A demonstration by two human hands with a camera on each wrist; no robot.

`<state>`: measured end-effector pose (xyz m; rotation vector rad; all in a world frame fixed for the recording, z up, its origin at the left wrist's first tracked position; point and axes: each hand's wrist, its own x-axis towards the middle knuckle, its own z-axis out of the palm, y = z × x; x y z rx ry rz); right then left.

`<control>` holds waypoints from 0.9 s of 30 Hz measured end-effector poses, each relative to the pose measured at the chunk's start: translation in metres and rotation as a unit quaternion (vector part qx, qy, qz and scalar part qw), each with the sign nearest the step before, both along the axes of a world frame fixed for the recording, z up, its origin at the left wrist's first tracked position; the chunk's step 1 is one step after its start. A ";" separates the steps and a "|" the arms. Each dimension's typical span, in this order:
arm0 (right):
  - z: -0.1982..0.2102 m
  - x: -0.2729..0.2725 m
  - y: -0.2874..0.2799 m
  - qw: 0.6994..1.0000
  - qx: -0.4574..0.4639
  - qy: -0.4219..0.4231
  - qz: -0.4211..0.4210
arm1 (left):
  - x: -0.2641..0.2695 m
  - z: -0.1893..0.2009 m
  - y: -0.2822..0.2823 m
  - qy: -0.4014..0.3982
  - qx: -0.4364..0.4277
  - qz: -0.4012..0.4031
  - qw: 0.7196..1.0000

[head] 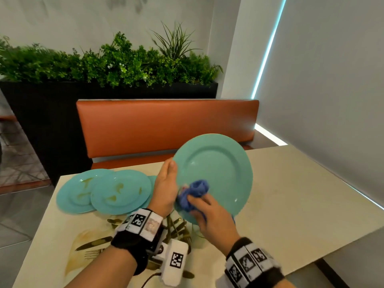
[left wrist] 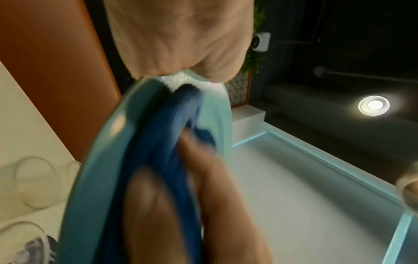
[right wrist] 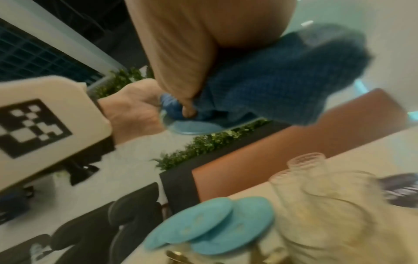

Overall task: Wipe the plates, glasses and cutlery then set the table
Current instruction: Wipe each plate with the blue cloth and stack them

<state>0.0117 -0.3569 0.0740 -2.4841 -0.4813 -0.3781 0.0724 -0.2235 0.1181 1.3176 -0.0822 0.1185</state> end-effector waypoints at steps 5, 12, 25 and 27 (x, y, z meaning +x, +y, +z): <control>0.012 0.017 -0.058 0.978 0.018 0.069 -0.197 | -0.003 -0.006 0.026 -0.003 0.012 -0.005 1.000; 0.036 0.038 0.020 0.993 -0.061 0.011 -0.105 | 0.006 -0.003 0.021 -0.023 0.063 -0.036 0.997; 0.046 0.067 0.093 0.991 -0.047 -0.076 -0.099 | 0.025 -0.007 0.087 -0.027 0.059 -0.044 0.997; 0.043 0.068 0.092 0.991 -0.068 -0.068 -0.093 | 0.029 -0.008 0.100 -0.019 0.044 -0.049 0.998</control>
